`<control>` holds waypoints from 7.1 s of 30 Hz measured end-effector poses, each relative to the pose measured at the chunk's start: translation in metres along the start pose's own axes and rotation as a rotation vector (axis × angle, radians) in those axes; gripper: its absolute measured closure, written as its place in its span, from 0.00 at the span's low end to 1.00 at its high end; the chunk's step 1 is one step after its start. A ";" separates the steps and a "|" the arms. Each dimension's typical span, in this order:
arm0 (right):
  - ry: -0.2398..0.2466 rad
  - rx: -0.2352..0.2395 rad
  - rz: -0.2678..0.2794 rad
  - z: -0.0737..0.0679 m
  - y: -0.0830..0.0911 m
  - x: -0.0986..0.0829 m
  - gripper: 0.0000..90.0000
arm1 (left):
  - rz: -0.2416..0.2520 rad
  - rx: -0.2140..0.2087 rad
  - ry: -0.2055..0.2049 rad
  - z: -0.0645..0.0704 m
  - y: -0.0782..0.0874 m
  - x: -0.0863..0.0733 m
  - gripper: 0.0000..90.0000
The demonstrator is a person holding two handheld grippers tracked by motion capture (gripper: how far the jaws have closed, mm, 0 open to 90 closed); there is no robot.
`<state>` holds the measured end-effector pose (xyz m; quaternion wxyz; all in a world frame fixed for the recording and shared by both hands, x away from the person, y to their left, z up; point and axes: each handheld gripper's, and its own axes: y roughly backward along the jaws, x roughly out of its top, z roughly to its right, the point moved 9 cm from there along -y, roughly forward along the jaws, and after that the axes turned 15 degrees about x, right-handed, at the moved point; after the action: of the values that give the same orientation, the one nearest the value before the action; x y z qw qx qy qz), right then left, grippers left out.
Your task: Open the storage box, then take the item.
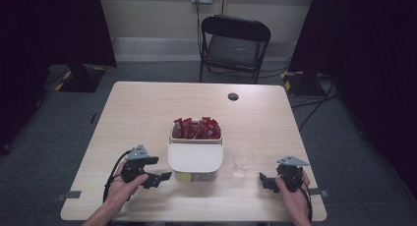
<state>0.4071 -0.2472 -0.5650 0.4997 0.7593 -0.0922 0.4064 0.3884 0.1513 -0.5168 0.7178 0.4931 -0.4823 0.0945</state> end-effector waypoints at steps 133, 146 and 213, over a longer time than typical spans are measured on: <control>0.012 0.013 -0.004 0.000 0.000 0.000 0.00 | 0.135 -0.042 0.101 -0.019 0.007 0.114 0.17; 0.020 0.016 0.032 0.002 0.006 0.004 0.17 | 0.145 -0.012 0.113 -0.028 0.002 0.115 0.16; 0.324 0.600 0.159 -0.192 -0.007 0.135 0.55 | 0.124 -0.020 0.109 -0.031 0.002 0.113 0.15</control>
<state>0.3985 -0.0475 -0.4411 0.2294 0.7885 0.0530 0.5681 0.4645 0.1386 -0.4282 0.7407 0.4494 -0.4729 0.1606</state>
